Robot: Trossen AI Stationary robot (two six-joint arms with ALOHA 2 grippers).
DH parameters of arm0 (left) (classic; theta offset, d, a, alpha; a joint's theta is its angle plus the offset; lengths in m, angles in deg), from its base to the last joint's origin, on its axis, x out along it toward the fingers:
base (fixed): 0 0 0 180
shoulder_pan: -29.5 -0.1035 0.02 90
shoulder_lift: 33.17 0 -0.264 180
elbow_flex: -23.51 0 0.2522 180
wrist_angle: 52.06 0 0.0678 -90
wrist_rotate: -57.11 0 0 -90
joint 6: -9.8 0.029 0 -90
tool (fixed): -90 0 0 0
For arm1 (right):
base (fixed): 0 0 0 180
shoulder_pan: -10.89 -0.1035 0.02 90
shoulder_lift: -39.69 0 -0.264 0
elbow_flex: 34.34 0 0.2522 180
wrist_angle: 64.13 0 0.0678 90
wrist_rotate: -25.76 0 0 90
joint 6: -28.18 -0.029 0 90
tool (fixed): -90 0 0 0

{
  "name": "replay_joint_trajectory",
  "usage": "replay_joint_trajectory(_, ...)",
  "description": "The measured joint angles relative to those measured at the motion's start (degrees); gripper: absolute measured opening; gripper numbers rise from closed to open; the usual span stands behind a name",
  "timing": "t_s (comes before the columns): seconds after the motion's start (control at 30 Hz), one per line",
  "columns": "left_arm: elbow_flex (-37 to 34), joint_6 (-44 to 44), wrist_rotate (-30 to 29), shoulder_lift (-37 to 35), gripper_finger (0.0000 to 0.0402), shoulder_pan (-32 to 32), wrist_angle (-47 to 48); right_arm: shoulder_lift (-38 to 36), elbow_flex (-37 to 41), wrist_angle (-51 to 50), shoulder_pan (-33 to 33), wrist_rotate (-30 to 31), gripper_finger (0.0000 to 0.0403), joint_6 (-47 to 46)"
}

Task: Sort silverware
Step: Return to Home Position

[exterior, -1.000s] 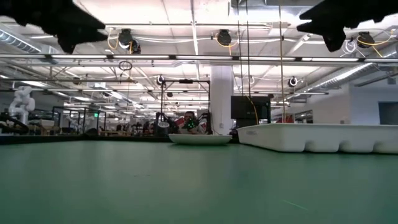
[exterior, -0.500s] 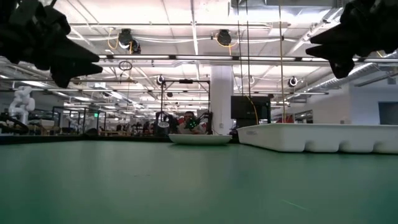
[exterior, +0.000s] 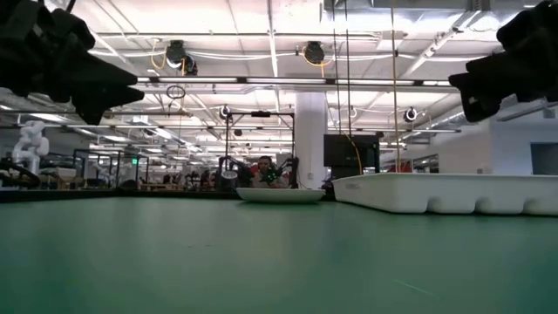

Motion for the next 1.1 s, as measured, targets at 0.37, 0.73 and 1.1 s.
replay_joint_trajectory(0.37, -0.04, 0.94, -2.00, 1.73, 0.0164, -0.16, 5.99, 4.88, -0.03, -0.41, 1.64, -2.25, 0.0130, 10.49)
replay_joint_trajectory(0.73, -0.07, 0.94, -2.04, 1.73, 0.0164, -0.12, 5.87, 5.42, -0.03, -0.42, 1.64, -2.26, 0.0130, 5.01)
replay_joint_trajectory(1.1, -0.09, 0.93, -2.06, 1.73, 0.0164, -0.12, 5.87, 5.42, -0.03, -0.42, 1.64, -2.28, 0.0130, 4.96)
